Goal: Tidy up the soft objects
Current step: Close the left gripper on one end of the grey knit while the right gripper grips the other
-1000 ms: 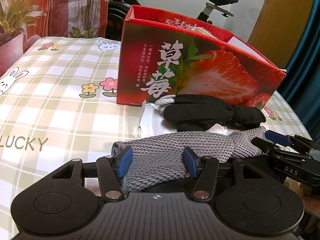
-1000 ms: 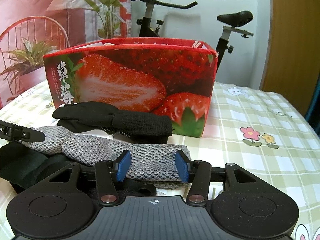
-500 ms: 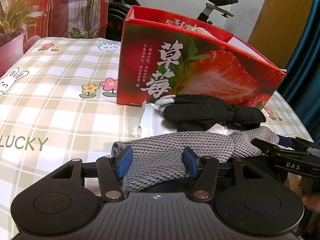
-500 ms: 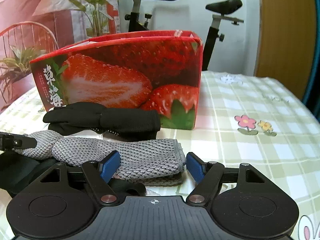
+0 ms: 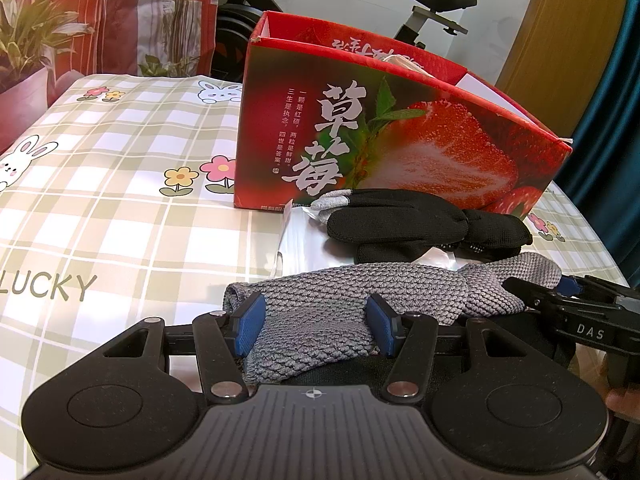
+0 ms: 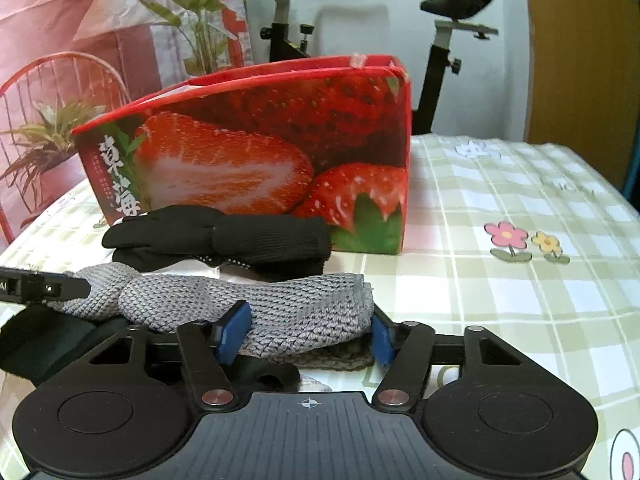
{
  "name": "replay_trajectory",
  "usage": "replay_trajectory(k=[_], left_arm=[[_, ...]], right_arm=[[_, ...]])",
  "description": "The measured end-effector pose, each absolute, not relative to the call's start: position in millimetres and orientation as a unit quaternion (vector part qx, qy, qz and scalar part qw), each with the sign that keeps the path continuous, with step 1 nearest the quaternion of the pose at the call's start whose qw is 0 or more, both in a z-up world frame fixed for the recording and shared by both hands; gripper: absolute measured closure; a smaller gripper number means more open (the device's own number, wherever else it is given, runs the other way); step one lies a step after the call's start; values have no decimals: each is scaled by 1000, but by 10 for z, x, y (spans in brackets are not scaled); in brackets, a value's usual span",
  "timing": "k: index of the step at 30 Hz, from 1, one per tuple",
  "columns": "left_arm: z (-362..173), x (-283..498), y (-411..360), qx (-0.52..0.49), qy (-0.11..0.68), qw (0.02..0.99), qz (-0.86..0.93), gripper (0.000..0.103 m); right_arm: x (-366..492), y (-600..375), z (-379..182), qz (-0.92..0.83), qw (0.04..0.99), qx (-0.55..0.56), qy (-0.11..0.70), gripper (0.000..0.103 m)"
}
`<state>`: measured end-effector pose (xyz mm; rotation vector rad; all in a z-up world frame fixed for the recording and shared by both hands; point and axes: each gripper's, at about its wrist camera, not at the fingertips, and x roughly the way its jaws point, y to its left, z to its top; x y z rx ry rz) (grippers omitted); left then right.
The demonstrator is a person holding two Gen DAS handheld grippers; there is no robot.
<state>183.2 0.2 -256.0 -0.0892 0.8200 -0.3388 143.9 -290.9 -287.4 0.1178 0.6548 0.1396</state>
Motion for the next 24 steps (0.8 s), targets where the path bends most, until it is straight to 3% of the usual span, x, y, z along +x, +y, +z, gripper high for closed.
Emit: replay_trajectory(k=[4, 6, 16, 19, 24], left_arm=[[-2561, 1831, 2, -43, 397, 902, -164, 44], [-2560, 1830, 1, -43, 397, 902, -164, 44], [-2460, 1816, 216, -99, 396, 899, -156, 43], [-2415, 1757, 299, -110, 392, 904, -133, 34], [-2439, 1751, 456, -156, 400, 897, -108, 33]], right_arm=[[1377, -2781, -2847, 82, 949, 16, 305, 70], [1369, -2743, -2839, 87, 949, 5, 302, 74], [1388, -2778, -2838, 92, 948, 17, 304, 74], [1392, -2784, -2844, 93, 948, 19, 305, 74], [1395, -2790, -2848, 93, 947, 22, 306, 74]])
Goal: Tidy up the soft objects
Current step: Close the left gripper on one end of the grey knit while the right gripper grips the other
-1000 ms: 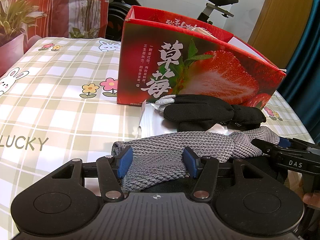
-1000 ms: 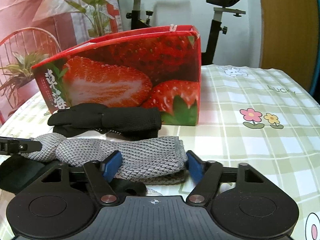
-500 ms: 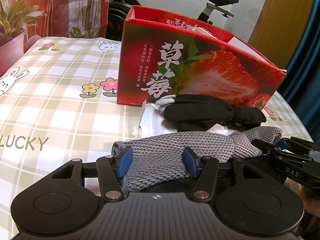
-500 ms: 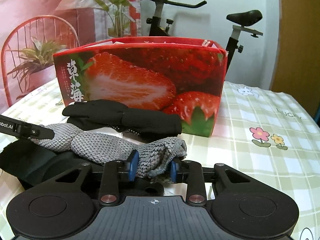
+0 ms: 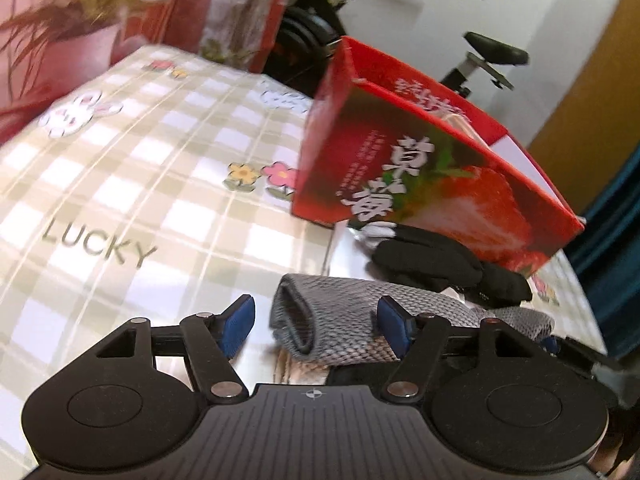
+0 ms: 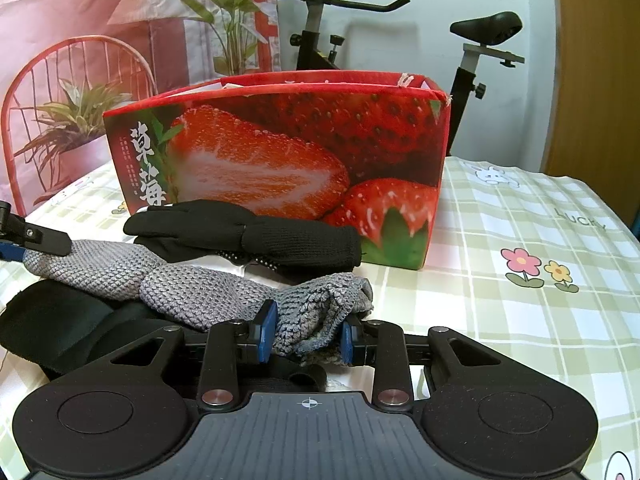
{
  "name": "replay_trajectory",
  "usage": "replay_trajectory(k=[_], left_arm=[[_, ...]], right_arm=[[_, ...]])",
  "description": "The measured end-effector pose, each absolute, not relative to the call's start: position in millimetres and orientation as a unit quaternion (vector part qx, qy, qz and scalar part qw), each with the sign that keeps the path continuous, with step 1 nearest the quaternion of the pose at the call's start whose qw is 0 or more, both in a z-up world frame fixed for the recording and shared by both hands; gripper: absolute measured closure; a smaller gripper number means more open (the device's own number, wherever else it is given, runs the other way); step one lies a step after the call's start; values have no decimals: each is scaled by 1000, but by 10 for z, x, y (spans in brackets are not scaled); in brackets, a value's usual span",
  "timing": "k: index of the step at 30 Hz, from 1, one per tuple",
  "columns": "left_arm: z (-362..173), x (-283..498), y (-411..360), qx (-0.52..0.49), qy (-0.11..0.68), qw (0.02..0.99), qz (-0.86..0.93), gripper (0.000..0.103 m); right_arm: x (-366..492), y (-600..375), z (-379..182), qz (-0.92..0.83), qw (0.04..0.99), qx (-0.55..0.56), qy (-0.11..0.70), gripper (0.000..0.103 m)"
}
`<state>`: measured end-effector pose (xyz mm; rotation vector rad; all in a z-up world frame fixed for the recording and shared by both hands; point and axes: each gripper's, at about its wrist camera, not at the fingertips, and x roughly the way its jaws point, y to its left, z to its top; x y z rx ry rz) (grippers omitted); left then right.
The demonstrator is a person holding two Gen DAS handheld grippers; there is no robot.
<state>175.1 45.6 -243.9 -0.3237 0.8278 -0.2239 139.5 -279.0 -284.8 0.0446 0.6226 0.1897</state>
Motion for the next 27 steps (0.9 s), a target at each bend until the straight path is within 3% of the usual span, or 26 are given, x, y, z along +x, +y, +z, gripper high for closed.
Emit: replay_trajectory(k=[16, 20, 24, 27], left_arm=[[-2604, 1821, 377, -182, 419, 881, -123, 33], [-2601, 1819, 362, -182, 416, 881, -130, 47], [-2503, 1788, 380, -170, 394, 892, -141, 70], [-2368, 1748, 363, -148, 370, 904, -157, 76]], right_arm=[[1401, -2795, -2846, 93, 947, 23, 306, 74], [1402, -2792, -2847, 93, 947, 24, 307, 74], [1398, -2794, -2825, 93, 946, 28, 310, 74], [1384, -2848, -2748, 98, 945, 46, 310, 79]])
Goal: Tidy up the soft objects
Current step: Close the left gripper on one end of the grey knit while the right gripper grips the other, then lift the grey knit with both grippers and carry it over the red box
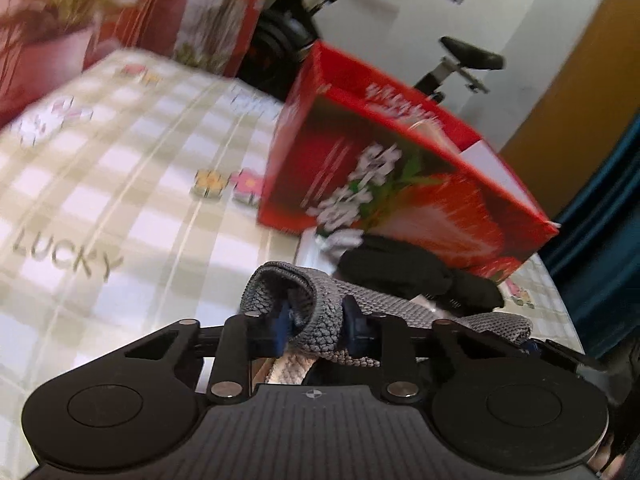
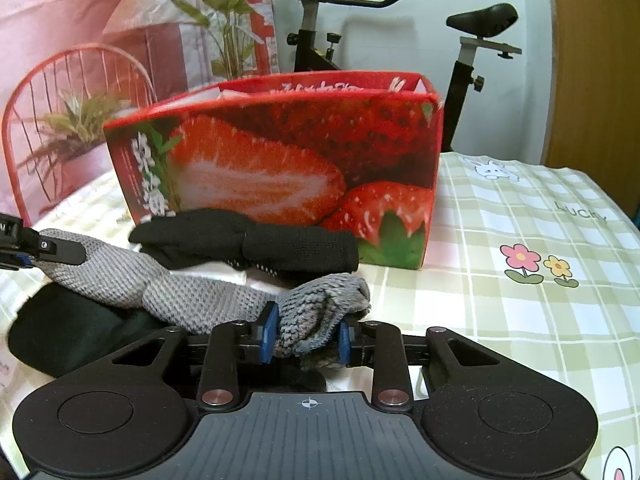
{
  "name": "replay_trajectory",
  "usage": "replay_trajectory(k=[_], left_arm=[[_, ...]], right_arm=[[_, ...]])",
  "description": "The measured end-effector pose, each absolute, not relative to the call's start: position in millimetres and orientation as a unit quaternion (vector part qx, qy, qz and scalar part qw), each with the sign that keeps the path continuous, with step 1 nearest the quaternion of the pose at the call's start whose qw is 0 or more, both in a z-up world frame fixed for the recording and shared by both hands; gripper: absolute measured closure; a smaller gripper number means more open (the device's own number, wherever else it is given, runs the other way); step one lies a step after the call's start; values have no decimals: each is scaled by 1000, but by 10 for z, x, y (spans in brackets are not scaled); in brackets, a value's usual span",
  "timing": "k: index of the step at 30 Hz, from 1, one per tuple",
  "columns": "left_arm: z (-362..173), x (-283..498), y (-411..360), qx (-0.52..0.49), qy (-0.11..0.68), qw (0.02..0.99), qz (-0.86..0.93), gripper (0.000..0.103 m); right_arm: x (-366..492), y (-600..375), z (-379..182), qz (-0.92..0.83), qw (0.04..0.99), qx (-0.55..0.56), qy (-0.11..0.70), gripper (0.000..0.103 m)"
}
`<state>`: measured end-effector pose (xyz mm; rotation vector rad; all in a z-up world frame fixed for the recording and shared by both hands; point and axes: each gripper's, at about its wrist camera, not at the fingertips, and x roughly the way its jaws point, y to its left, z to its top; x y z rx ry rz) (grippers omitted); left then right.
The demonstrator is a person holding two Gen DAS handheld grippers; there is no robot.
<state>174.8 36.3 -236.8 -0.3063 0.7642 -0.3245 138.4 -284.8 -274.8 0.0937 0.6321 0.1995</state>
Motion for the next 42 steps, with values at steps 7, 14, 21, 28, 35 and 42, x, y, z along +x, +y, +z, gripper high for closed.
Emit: replay_trajectory(k=[7, 14, 21, 28, 35, 42], left_arm=[[-2099, 1675, 298, -116, 329, 921, -175, 80], [-1984, 1599, 303, -113, 315, 924, -185, 83], [-1862, 1571, 298, -107, 294, 929, -197, 86], [-1292, 1769, 272, -95, 209, 952, -205, 86], [-917, 2240, -35, -50, 157, 967, -197, 86], [-1070, 2672, -419, 19, 208, 957, -201, 86]], right_arm=[[1322, -2936, -2372, 117, 952, 77, 273, 89], [1274, -2808, -2198, 144, 951, 78, 261, 90], [1281, -2767, -2014, 156, 955, 70, 243, 91], [1510, -2840, -1380, 165, 970, 32, 176, 91], [2055, -2838, -960, 152, 978, -7, 144, 91], [2585, -2820, -1178, 138, 969, -28, 203, 91]])
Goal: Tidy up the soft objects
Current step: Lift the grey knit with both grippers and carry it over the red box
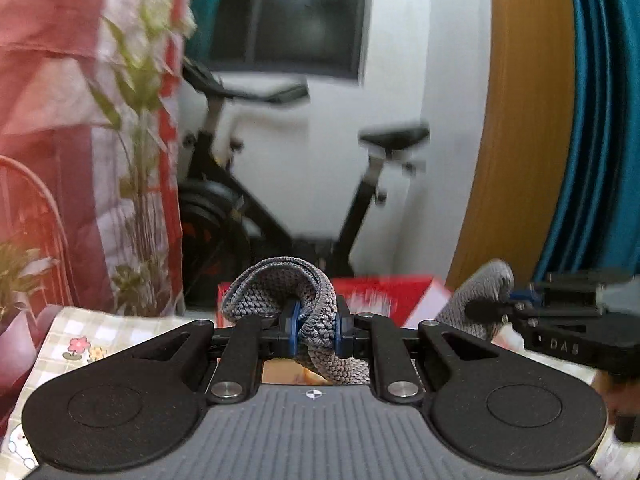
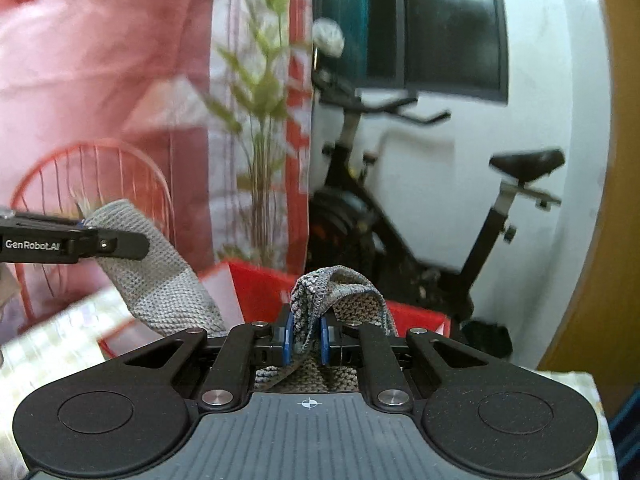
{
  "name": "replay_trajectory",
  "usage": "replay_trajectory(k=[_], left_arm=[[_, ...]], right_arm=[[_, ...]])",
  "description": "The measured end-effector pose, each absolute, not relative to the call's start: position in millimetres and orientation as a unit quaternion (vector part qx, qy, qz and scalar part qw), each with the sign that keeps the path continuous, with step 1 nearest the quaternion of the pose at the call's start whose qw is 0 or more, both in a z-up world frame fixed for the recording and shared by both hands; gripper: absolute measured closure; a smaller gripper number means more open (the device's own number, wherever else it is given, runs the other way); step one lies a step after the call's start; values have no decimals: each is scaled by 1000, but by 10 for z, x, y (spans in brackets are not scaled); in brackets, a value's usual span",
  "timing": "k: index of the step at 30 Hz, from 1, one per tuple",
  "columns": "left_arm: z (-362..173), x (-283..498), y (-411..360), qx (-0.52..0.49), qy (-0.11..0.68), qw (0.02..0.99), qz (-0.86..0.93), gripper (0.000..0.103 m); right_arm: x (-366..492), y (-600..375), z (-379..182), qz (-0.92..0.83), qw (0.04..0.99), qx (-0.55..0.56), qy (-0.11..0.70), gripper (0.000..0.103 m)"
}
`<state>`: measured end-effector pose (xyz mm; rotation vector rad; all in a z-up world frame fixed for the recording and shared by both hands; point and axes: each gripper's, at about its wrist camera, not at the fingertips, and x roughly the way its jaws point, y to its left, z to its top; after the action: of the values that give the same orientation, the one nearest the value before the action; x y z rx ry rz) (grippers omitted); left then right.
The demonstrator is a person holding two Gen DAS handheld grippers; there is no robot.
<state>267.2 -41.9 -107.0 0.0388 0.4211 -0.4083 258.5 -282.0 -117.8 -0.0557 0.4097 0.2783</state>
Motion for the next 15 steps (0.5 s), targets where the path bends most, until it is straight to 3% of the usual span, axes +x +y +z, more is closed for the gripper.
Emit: replay_trajectory(k=[7, 15], left_arm=[[-1563, 2964, -722, 82, 308, 917, -239, 86], [-1822, 3159, -667, 82, 350, 898, -253, 86]], right_arm=[[2928, -2786, -1680, 143, 937, -30, 317, 91], [3071, -2804, -1918, 142, 922, -5, 360, 91]])
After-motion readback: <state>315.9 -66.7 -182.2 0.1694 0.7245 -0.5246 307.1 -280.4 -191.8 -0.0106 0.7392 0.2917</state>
